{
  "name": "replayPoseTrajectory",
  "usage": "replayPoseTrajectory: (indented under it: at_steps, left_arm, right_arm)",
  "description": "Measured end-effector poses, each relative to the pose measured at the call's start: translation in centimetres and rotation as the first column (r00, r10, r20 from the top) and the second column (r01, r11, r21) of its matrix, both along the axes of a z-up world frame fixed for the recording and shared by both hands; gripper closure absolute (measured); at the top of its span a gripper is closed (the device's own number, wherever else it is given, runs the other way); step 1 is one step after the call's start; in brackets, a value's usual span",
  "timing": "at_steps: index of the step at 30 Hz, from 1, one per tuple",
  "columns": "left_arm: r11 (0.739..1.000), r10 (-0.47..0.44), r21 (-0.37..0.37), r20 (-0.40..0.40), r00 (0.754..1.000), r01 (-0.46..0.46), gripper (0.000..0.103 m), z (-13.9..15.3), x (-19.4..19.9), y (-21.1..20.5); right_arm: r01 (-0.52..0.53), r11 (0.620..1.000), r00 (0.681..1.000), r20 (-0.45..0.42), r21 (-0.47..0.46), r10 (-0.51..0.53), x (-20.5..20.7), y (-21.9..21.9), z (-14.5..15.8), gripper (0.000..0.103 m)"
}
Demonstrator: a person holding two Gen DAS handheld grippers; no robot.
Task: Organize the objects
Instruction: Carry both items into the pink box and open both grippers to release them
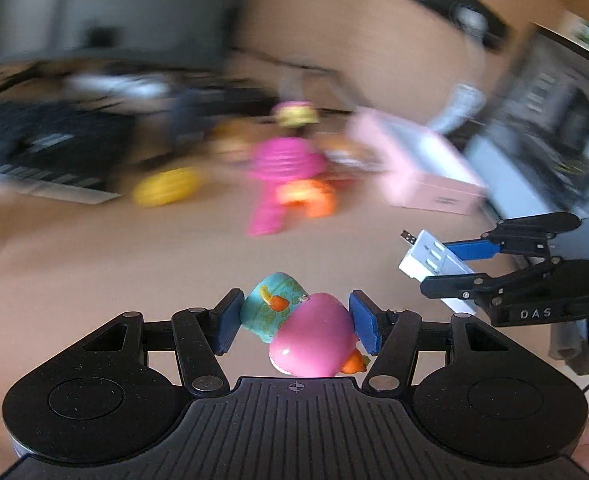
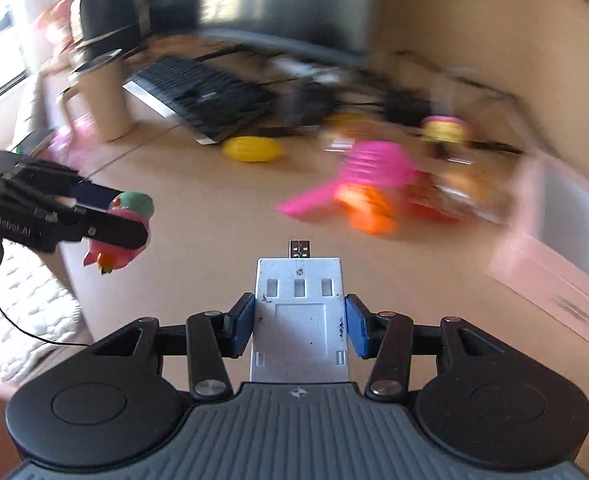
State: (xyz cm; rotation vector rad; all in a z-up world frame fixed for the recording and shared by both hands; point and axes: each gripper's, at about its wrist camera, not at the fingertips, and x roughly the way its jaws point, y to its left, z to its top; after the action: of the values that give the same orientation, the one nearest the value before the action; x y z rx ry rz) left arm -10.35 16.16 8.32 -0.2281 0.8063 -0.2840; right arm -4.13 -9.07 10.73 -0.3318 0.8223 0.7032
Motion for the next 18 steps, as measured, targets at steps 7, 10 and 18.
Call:
replayPoseTrajectory:
  at_steps: [7, 10, 18]
  left_arm:
    - [0.945, -0.327, 0.014, 0.039, 0.944, 0.326, 0.04, 3.3, 6.7, -11.6]
    - [0.928, -0.373, 0.023, 0.065, 0.925, 0.373, 0.04, 4.9, 10.4, -15.0]
    - [0.958, -0.284, 0.119, 0.237, 0.929, 0.262, 0.037, 8.3, 21.6, -20.9]
  right_arm:
    - [0.288, 0.955, 0.952, 0.084, 0.069, -0.293, -2.2, -12.7, 1.9, 0.056]
    - [0.351, 0.928, 0.924, 0.115, 0.12, -0.365, -3.8, -16.3, 2.8, 0.056]
    - [0.453, 0.858, 0.861, 0.13, 0.244, -0.492, -4.2, -19.7, 3.2, 0.056]
